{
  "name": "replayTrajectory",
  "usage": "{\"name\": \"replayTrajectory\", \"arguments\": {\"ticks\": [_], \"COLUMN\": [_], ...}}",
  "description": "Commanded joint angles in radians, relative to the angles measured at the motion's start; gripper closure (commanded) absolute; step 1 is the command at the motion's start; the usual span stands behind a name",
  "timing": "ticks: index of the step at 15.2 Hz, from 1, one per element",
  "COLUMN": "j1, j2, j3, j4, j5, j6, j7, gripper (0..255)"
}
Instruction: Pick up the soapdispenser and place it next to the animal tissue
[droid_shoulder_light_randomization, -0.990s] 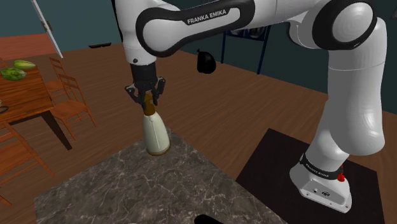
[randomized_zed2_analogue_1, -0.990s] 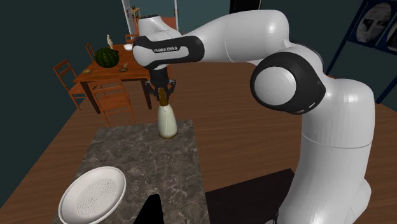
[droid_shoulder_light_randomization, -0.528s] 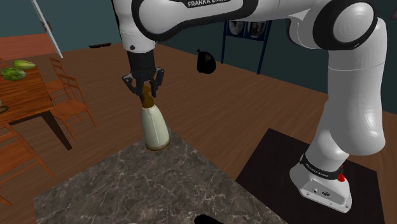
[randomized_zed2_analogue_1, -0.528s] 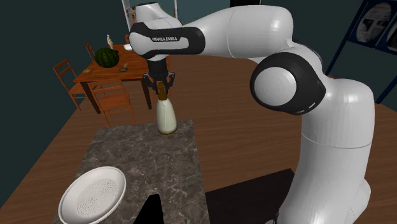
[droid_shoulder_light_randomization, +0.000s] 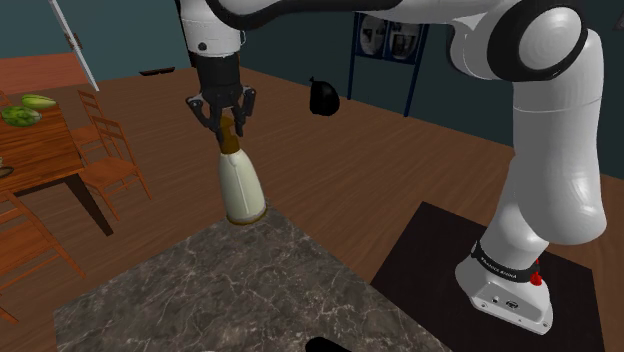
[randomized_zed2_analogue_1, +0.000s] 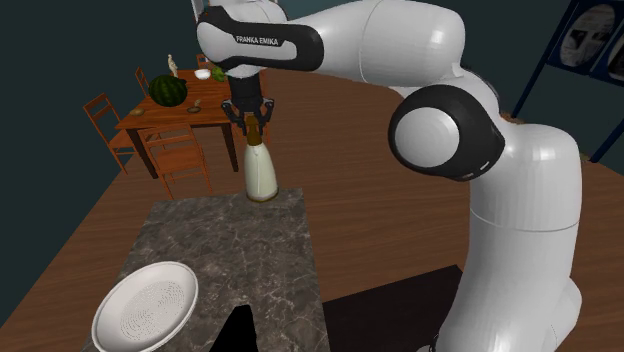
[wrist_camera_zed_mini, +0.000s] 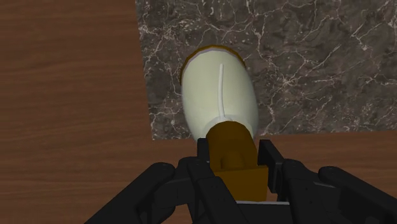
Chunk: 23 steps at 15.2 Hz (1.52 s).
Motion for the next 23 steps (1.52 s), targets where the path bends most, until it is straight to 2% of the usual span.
{"name": "replayTrajectory", "arguments": {"ticks": [1, 9, 14, 19, 23], "j1": [0.009, 0.063, 0.115, 0.187, 0.274], "j2": [0.012, -0.095, -0.136, -0.138, -0.097], "j3": [0.001, 0.039, 0.068, 0.101, 0.129], "j4": [0.049, 0.040, 0.083, 0.185, 0.332], "j5": [-0.004, 0.017, 0.020, 0.005, -0.033], "j6": [-0.037, -0.137, -0.225, -0.336, -0.452], "j7": [0.001, 0.089, 0.161, 0.244, 0.319], "gripper": [255, 255, 255, 255, 255]}}
